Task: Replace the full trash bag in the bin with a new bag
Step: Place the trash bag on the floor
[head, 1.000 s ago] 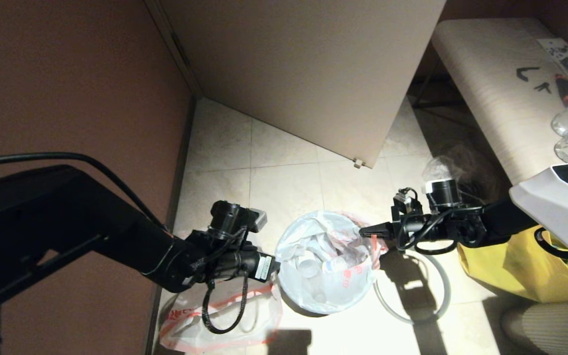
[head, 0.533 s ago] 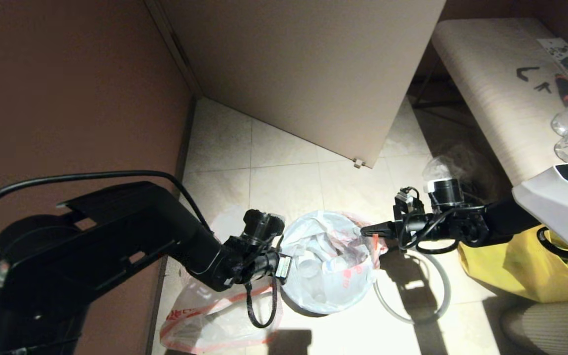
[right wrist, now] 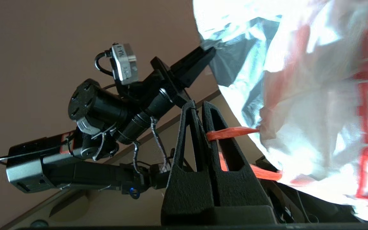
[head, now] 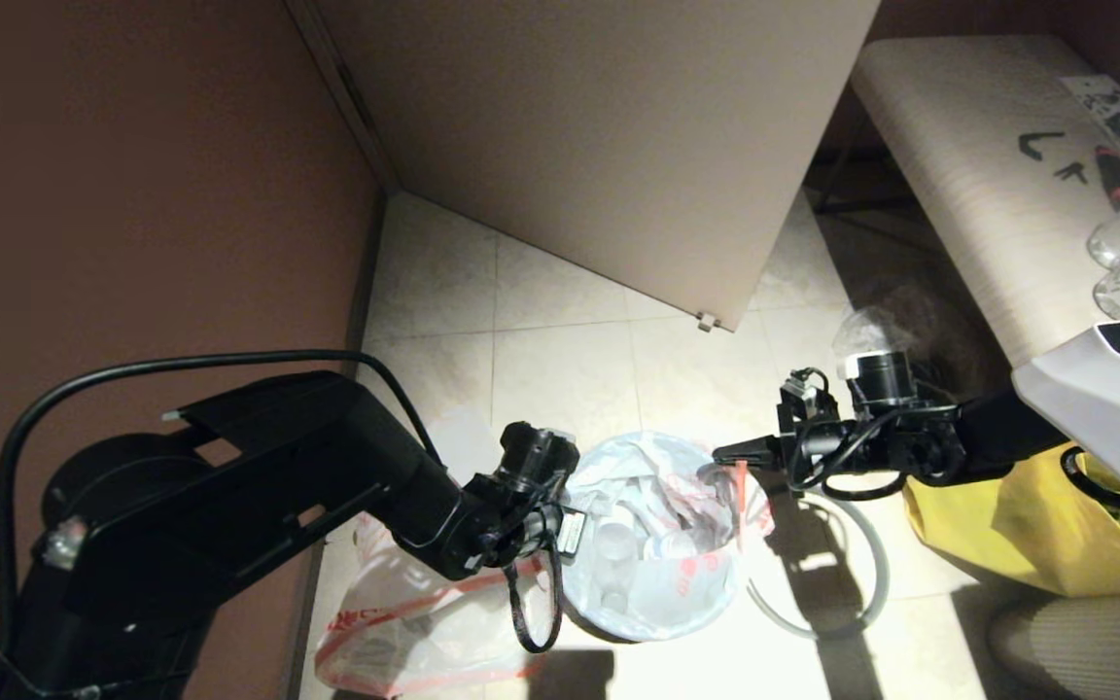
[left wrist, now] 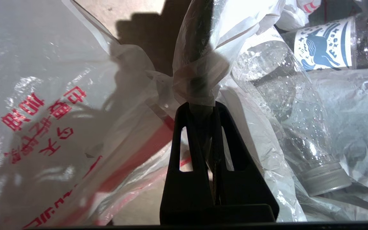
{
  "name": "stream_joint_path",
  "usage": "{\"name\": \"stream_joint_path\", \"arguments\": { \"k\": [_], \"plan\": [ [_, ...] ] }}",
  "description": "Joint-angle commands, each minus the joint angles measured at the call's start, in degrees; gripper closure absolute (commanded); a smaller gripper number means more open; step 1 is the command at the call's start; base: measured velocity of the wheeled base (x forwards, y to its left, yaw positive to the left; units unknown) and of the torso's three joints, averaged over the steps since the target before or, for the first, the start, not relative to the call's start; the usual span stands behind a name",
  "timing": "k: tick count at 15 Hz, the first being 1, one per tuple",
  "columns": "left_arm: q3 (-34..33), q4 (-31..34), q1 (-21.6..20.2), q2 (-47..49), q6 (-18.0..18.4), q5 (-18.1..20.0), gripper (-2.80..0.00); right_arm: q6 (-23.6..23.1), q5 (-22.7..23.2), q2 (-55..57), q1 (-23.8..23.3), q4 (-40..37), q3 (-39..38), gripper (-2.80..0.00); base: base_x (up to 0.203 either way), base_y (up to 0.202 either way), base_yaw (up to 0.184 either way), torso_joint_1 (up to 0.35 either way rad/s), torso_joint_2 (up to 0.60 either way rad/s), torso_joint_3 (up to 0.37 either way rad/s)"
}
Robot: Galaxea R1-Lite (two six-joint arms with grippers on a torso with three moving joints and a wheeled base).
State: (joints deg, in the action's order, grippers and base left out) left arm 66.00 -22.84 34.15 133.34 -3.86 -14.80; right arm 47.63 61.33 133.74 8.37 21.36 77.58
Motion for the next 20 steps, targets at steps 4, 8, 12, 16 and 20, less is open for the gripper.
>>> {"name": "stream_joint_path", "arguments": {
  "k": [4, 8, 12, 16, 20],
  "plan": [
    [1.03, -0.53, 1.62, 0.60, 0.26, -3.66, 0.00, 0.28, 0.45, -0.50, -0.03, 0.18, -0.05, 0.00, 0.000, 0.000, 0.000, 0.000, 0.00, 0.000],
    [2.72, -1.04, 2.48, 1.82, 0.26, -6.81, 0.00, 0.45, 1.51, -1.85, 0.06, -0.09, -0.51, 0.00, 0.000, 0.000, 0.000, 0.000, 0.00, 0.000],
    [2.82, -3.21, 3.55, 2.27, 0.26, -7.70, 0.00, 0.36, 2.74, -2.79, -0.21, 0.00, -1.57, 0.00, 0.000, 0.000, 0.000, 0.000, 0.00, 0.000],
    [2.30, -5.93, 2.31, 1.32, 0.26, -8.68, 0.00, 0.36, 2.65, -3.53, -1.56, -0.12, -1.27, 0.00, 0.000, 0.000, 0.000, 0.000, 0.00, 0.000],
    [2.91, -8.82, 2.22, 1.73, 1.81, -10.97, 0.00, 0.77, 4.73, -4.63, -0.74, -0.26, -1.64, 0.00, 0.000, 0.000, 0.000, 0.000, 0.00, 0.000]
  ]
}}
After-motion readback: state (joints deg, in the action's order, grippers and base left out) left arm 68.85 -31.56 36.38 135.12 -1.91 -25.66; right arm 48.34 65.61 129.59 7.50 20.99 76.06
